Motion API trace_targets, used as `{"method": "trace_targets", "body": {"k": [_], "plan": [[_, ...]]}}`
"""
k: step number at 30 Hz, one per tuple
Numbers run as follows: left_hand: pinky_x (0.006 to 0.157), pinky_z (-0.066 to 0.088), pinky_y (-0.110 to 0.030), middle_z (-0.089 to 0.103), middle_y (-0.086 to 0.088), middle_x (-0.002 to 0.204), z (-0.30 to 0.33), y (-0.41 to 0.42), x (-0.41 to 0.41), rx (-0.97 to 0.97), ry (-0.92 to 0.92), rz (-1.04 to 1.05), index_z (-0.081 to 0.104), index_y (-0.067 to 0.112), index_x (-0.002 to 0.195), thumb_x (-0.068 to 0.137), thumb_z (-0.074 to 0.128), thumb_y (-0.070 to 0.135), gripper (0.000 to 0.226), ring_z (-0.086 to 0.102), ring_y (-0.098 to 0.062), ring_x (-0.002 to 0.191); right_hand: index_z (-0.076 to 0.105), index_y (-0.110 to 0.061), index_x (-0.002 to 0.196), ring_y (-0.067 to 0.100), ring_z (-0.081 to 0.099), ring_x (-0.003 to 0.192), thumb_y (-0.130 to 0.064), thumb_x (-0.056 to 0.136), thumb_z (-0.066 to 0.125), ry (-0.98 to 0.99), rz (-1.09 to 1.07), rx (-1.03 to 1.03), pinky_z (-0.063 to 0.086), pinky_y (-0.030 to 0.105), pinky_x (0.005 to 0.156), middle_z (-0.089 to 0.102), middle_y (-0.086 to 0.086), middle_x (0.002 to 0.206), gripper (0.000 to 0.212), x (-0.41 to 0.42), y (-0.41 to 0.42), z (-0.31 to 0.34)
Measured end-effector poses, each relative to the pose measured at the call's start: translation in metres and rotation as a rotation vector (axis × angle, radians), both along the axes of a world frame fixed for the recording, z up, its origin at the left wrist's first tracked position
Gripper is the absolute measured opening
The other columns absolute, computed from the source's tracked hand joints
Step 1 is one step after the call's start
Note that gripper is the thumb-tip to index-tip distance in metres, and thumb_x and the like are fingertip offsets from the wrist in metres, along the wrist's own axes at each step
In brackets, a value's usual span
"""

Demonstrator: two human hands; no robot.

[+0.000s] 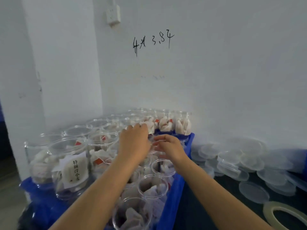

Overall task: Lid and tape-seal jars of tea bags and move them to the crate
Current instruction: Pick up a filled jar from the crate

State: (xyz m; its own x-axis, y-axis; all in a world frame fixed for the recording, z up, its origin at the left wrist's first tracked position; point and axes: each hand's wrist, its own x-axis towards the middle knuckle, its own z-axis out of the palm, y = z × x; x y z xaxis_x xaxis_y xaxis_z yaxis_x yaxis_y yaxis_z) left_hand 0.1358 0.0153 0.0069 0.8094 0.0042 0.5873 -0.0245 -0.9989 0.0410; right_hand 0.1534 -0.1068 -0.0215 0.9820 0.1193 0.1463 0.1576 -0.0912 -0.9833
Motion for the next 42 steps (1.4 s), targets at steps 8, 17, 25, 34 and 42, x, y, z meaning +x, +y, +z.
{"method": "trace_targets", "body": {"k": [8, 17, 25, 34, 42], "plan": [[0.093, 0.04, -0.037, 0.062, -0.001, 0.12, 0.025, 0.071, -0.031, 0.051, -0.049, 0.158, 0.055, 0.019, 0.122, 0.09, 0.058, 0.032, 0.035, 0.058, -0.025, 0.11, 0.053, -0.015, 0.118, 0.015, 0.056, 0.086, 0.003, 0.089, 0.053, 0.035, 0.247, 0.076, 0.047, 0.026, 0.069, 0.059, 0.005, 0.106, 0.034, -0.014, 0.075, -0.008], [0.105, 0.037, -0.044, 0.048, -0.013, 0.143, 0.014, 0.103, -0.03, 0.015, 0.351, 0.297, 0.029, 0.014, 0.143, 0.073, 0.061, 0.075, 0.099, 0.045, -0.033, 0.131, 0.014, -0.016, 0.143, -0.009, 0.061, 0.087, 0.012, 0.079, 0.069, -0.089, 0.382, -0.014, 0.049, 0.007, 0.065, 0.049, -0.007, 0.107, 0.088, -0.023, 0.107, -0.029], [0.116, 0.021, -0.048, 0.054, -0.01, 0.135, 0.022, 0.083, -0.033, -0.042, 0.119, 0.207, 0.026, 0.014, 0.143, 0.058, 0.063, 0.085, 0.117, 0.051, -0.028, 0.127, 0.02, -0.021, 0.143, 0.025, 0.056, 0.121, -0.002, 0.073, 0.081, -0.259, 0.165, 0.085, 0.051, 0.045, 0.098, 0.049, 0.009, 0.132, 0.095, -0.025, 0.115, -0.037], [0.088, 0.043, -0.024, 0.043, 0.009, 0.128, 0.016, -0.048, -0.057, -0.899, -0.168, -0.556, 0.029, 0.032, 0.137, 0.052, 0.088, 0.043, 0.104, 0.05, -0.013, 0.116, 0.03, -0.03, 0.142, 0.029, 0.061, 0.116, -0.003, 0.077, 0.077, -0.582, -0.065, 0.21, 0.055, 0.047, 0.09, 0.048, 0.017, 0.135, 0.084, -0.069, -0.026, -0.012], [0.08, 0.044, -0.01, 0.043, 0.015, 0.13, -0.072, -0.186, -0.051, -1.209, 0.08, -0.718, 0.035, 0.031, 0.138, 0.059, 0.088, 0.043, 0.095, 0.049, -0.001, 0.115, 0.034, -0.016, 0.139, 0.02, 0.071, 0.096, 0.018, 0.074, 0.071, -0.445, -0.236, 0.19, 0.057, 0.026, 0.064, 0.064, 0.006, 0.12, 0.082, -0.101, -0.149, -0.074]]}}
